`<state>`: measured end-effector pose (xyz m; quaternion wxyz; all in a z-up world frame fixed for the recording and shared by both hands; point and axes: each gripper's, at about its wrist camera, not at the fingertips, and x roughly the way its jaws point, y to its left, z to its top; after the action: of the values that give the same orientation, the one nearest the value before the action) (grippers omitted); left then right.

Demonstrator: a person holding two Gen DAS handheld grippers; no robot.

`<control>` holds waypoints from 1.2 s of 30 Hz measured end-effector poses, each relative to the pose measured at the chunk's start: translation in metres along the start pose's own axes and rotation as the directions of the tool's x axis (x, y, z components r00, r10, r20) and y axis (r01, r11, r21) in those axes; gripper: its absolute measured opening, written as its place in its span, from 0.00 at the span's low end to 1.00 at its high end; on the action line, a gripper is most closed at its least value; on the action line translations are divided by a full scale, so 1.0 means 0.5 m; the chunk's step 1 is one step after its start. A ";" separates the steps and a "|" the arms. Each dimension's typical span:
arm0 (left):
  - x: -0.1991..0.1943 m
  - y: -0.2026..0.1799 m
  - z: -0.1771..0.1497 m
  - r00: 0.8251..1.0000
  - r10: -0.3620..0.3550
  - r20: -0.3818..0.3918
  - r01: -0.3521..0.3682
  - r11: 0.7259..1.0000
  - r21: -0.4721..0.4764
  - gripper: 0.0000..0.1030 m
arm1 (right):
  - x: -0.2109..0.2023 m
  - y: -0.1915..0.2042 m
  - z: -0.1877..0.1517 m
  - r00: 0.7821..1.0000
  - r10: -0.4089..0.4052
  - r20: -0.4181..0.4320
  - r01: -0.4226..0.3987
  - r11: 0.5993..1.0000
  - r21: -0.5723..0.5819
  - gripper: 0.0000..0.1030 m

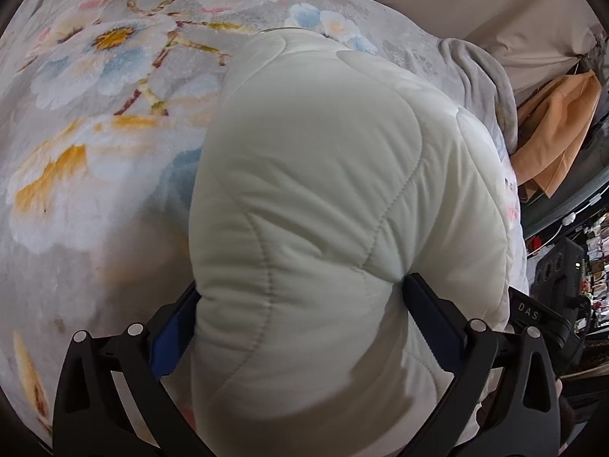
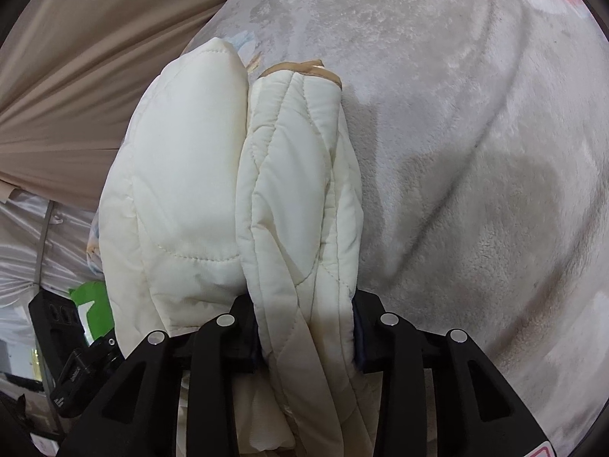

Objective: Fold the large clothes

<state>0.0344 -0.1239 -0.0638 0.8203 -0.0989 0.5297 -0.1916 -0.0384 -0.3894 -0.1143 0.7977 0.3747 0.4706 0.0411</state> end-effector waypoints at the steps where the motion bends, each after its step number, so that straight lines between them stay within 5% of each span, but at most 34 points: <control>1: -0.007 -0.015 0.000 1.000 0.012 0.003 -0.012 1.000 0.022 0.92 | -0.011 0.006 -0.003 1.000 0.007 0.010 -0.007 1.000 -0.008 0.23; 7: -0.098 -0.081 0.012 0.998 0.040 0.054 -0.048 0.984 0.170 0.76 | -0.102 0.047 -0.032 0.994 0.058 0.093 -0.056 0.998 -0.027 0.19; 16: -0.271 -0.137 0.041 0.982 0.034 0.184 -0.095 0.939 0.330 0.74 | -0.227 0.162 -0.086 0.962 0.087 0.260 -0.066 0.994 -0.086 0.19; 22: -0.391 -0.113 0.069 0.953 0.029 0.303 -0.139 0.928 0.346 0.74 | -0.265 0.292 -0.087 0.932 0.136 0.337 -0.077 0.980 -0.184 0.19; 30: -0.488 -0.008 0.123 0.911 0.070 0.406 -0.213 0.924 0.317 0.74 | -0.201 0.429 -0.064 0.926 0.189 0.328 -0.098 0.956 -0.276 0.19; 36: -0.489 0.101 0.171 0.907 0.120 0.404 -0.239 0.936 0.259 0.74 | -0.104 0.520 -0.046 0.941 0.192 0.278 -0.096 0.941 -0.325 0.19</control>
<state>0.0331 0.0208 0.1571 0.9271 0.0422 0.3312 -0.1703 -0.0105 -0.2121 0.0824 0.9040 0.2821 0.3004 0.1140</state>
